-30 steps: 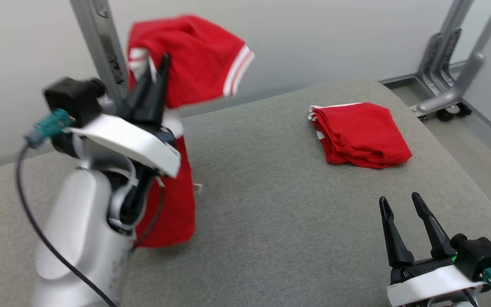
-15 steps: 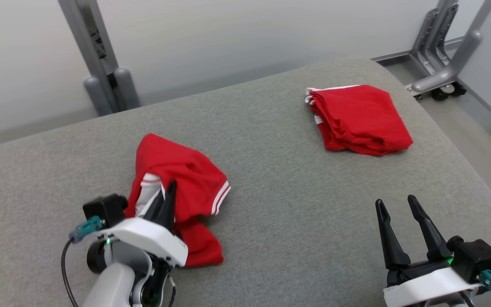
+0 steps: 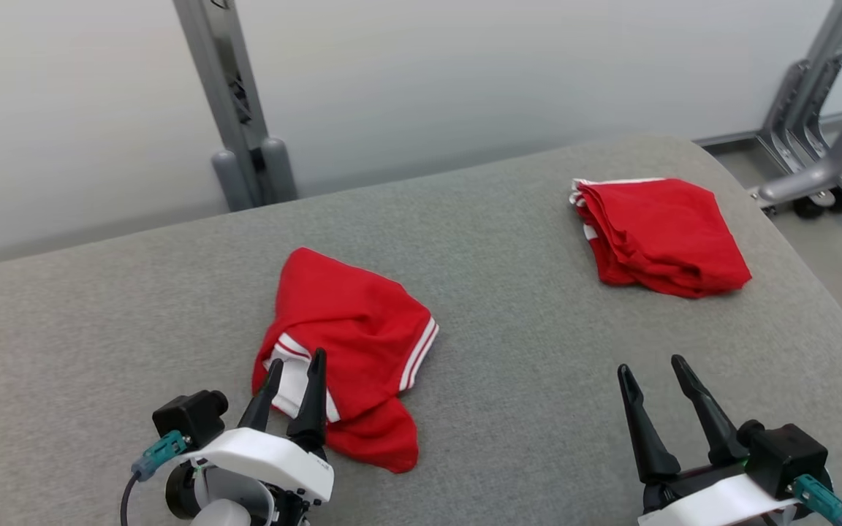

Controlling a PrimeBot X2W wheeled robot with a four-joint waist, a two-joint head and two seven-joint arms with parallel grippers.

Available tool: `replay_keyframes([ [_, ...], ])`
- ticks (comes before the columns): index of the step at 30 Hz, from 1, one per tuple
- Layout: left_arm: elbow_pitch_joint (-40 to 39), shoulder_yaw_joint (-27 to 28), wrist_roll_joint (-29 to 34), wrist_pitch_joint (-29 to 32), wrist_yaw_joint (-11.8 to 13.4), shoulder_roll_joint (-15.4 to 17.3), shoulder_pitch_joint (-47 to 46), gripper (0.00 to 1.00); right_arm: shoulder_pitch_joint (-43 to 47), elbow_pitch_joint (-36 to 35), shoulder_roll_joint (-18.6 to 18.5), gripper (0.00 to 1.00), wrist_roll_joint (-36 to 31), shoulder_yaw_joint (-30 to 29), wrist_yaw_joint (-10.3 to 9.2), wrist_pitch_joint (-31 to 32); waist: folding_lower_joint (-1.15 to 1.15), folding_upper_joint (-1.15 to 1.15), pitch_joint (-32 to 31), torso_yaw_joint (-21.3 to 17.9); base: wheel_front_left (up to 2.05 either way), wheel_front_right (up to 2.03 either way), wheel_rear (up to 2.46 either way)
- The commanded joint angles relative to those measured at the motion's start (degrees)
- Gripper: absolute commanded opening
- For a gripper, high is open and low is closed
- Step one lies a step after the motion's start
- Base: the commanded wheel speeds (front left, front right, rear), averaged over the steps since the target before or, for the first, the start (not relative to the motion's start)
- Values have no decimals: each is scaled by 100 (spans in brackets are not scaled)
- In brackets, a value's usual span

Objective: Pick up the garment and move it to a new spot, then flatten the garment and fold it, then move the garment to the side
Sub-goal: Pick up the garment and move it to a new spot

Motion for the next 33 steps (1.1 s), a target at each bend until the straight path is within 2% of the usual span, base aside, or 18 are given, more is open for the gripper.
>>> replay_keyframes([
  [1, -64, 14, 66, -45, 25, 49, 58, 100, 35, 2, -21, 100, 48, 7, -2, -4, 0, 0, -145, 151, 0, 0, 0],
  [5, -597, 60, 564, -196, 342, 248, 333, 100, 113, 29, -12, 100, 72, 109, -2, -4, 0, 0, -310, 403, 0, 0, 0],
  [11, -1555, 483, 1176, -241, 747, 279, 954, 100, 263, 155, -9, 100, 9, 112, -2, -4, 0, 0, -564, 841, 0, 0, 0],
  [15, -1987, 699, 1824, -241, 1028, 306, 1396, 100, 355, 245, 5, 100, -137, -66, -2, -4, 0, 0, -720, 1085, 0, 0, 0],
  [22, -2615, 874, 2888, -241, 1150, 314, 2095, 100, 574, 27, 10, 100, -179, -206, -2, -4, 0, 0, -937, 1310, 0, 0, 0],
  [27, -2857, 812, 3563, -242, 1012, 341, 2463, 100, 803, -59, 9, 100, -34, -178, -2, -4, 0, 0, -1017, 1365, 0, 0, 0],
  [33, -2859, 891, 3780, -242, 1001, 197, 2696, 100, 949, -61, 9, 100, 1, -157, -2, -4, 0, 0, -1050, 1394, 0, 0, 0],
])
